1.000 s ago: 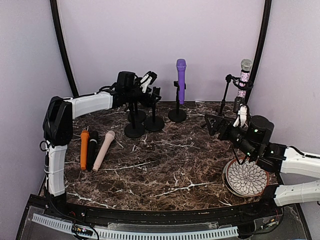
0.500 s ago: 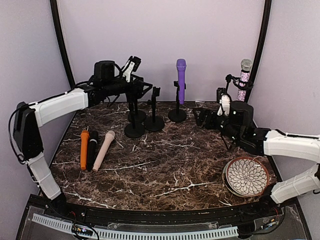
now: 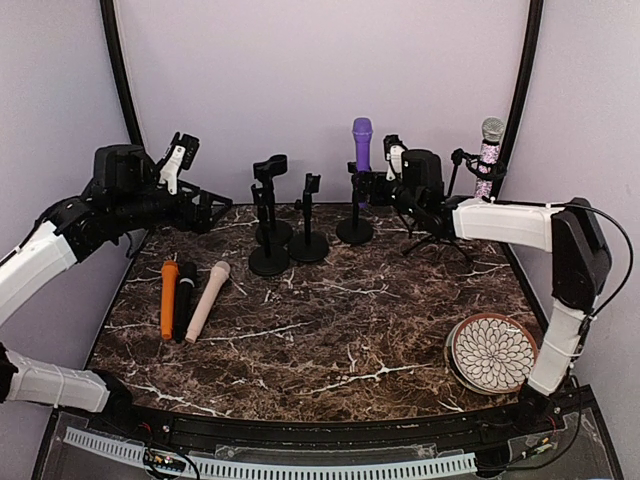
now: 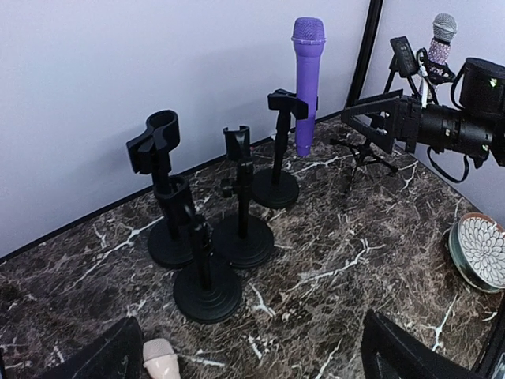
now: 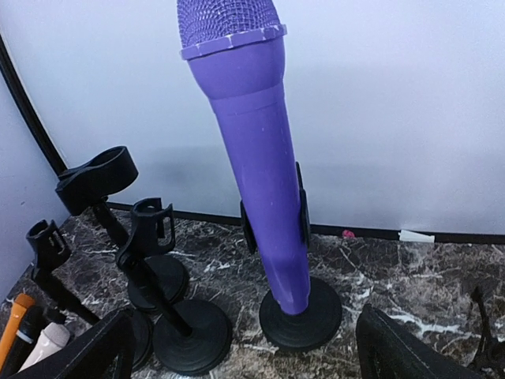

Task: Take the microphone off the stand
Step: Pick up the microphone stand with the microphone from the corner of the board.

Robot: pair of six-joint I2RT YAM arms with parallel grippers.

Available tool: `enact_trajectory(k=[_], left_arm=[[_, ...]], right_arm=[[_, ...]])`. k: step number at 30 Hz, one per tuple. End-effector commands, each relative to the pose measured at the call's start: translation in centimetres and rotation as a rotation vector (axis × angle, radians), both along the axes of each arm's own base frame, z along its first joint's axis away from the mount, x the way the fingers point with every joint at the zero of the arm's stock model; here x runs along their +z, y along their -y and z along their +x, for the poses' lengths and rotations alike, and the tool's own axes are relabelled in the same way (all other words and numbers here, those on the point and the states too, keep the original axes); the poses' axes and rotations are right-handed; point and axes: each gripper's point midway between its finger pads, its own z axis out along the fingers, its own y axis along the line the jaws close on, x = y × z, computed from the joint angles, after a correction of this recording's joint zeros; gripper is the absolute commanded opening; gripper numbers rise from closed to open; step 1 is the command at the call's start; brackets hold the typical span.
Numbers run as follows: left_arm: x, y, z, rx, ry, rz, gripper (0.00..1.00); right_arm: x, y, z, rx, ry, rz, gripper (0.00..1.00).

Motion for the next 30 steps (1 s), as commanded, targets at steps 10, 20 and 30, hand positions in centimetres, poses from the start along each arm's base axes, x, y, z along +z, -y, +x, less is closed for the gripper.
enact_trajectory(k=[10,20,30], left_arm=[[-7.4,-4.8,-3.6,0.03,-0.015,0.279,0.99],[-8.9,-4.5,-3.7,0.016,-0.019,0.27,0.99],[-9.7,-4.4,-3.6,0.014,-0.036,0.276,0.99]], right_arm=[[-1.4,-0.4,7.9,-0.172,0.094,-0.234,0.93],[-0.4,-1.6,8.2,-0.083,0.199,-0.211,0.77],[-1.3,-1.5,9.4,-0.043,0.194,-0.201,0.56]])
